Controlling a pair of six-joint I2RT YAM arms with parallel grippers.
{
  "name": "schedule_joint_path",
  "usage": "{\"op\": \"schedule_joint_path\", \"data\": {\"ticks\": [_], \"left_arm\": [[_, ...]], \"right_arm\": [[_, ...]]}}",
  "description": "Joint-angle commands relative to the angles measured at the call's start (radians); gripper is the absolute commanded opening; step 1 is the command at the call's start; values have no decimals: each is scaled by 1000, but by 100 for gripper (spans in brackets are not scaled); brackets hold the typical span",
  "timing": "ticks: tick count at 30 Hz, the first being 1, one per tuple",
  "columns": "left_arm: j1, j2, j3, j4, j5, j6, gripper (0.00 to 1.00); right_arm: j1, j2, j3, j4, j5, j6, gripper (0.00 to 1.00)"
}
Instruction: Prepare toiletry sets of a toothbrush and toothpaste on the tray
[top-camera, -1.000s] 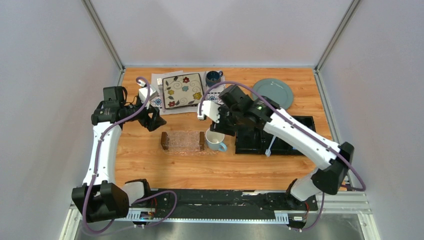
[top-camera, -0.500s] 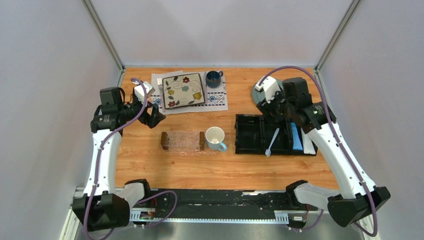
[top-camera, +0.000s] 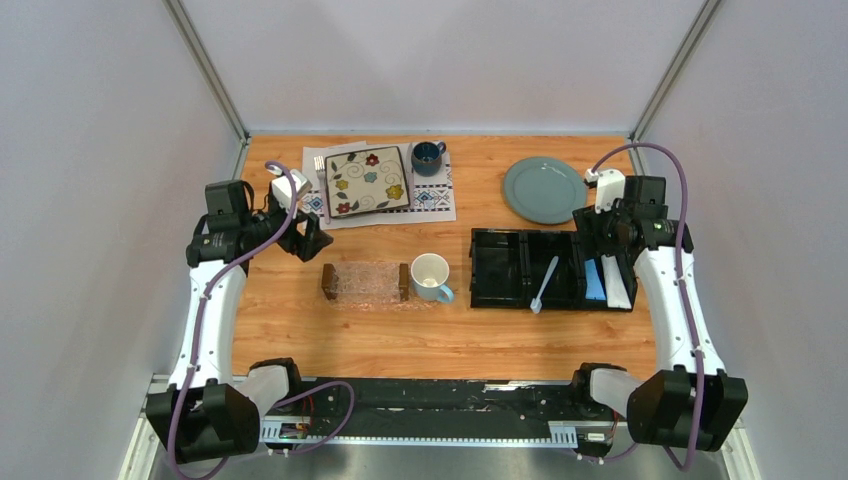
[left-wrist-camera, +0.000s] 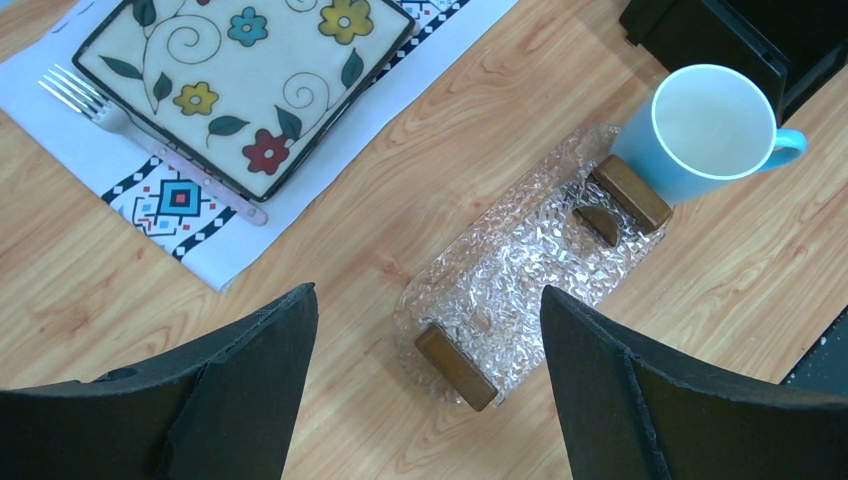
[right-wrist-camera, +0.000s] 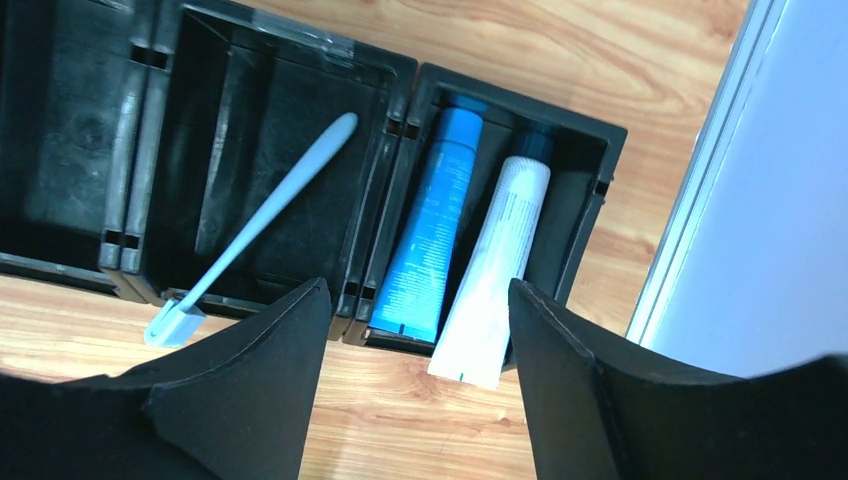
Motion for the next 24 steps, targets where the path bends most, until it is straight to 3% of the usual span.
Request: {"op": "schedule_joint_path", "data": {"ticks": [1,7,16,24], "left_arm": [[9,-23,-13,22,16,2,89],[9,-35,-25,40,-25,9,89],[9,-30,-26,42,-45,8,89],[9,-30,-10,48,-57,-14,89]], "right_arm": [[-30,12,-40,81,49,64,70],[-33,23,-104,130,159,100,69],[-35,51,-179,207,269,113,60],[-36,71,-210,221,255,104,56]]}}
